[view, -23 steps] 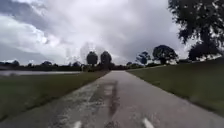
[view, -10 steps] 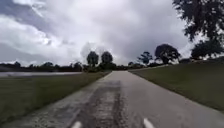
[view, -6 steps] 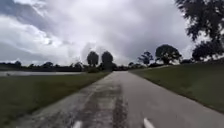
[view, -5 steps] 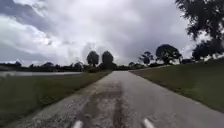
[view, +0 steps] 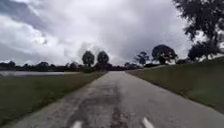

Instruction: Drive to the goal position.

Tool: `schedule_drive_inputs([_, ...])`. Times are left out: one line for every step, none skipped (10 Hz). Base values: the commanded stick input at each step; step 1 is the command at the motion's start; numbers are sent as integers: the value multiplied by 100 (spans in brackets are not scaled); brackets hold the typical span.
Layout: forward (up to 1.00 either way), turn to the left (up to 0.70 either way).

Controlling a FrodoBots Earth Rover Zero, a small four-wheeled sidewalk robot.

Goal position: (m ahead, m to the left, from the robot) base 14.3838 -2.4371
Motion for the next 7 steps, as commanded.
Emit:
schedule_drive_inputs([70, 0])
schedule_drive_inputs([70, 0])
schedule_drive_inputs([70, 0])
schedule_drive_inputs([70, 0])
schedule_drive_inputs([70, 0])
schedule_drive_inputs([70, -1])
schedule_drive_inputs([70, -1])
